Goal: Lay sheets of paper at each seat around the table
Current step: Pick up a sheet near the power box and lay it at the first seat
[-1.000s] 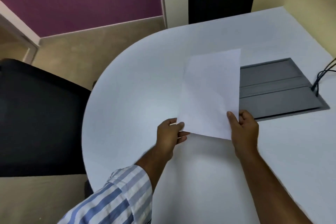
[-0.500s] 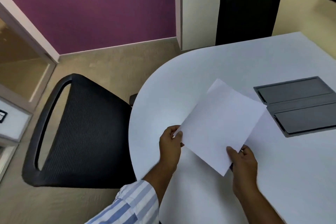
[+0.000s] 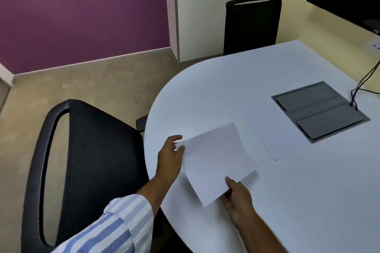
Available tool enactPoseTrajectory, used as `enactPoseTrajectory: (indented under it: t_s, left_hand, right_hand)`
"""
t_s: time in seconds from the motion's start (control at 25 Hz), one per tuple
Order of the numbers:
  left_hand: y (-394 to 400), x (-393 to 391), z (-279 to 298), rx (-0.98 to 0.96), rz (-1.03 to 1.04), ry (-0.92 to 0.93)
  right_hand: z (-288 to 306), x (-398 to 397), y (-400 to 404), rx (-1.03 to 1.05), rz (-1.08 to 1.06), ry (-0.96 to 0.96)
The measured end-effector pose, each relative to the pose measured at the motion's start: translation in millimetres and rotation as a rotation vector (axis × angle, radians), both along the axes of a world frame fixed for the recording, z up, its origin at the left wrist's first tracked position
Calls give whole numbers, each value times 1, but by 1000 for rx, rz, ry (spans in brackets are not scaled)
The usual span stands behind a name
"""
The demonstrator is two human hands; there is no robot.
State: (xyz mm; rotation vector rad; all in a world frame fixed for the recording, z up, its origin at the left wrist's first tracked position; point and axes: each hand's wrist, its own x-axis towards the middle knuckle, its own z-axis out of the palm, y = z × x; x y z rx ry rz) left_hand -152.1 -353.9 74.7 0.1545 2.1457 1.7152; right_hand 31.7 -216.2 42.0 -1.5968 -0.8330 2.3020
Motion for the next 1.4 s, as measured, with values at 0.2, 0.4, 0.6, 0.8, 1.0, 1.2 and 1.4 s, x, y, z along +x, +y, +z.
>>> enactPoseTrajectory:
  t_s: [0.2, 0.4, 0.6, 0.8, 1.0, 1.2, 1.4]
  left_hand:
    - [5, -40, -40, -54, 75, -58]
    - [7, -73, -83, -98, 131, -99]
    - [9, -96, -99, -67, 144, -213]
    - [-8, -90, -120, -78, 45, -225]
    - [-14, -67, -131, -588, -395, 381]
    - [-15, -53, -140, -817, -697, 490]
    - [-20, -61, -141, -825, -725, 521]
  right_hand:
    - [-17, -31, -1, 109, 68, -103]
    - [-51, -65, 4, 190, 62, -180]
    - [-74, -93, 2, 226, 14, -254]
    - [-88, -108, -6, 230, 10, -304]
    - [-81, -112, 4, 172, 59, -314]
    - [-58, -91, 8, 677, 339, -648]
    - [-76, -81, 51, 1316, 624, -666]
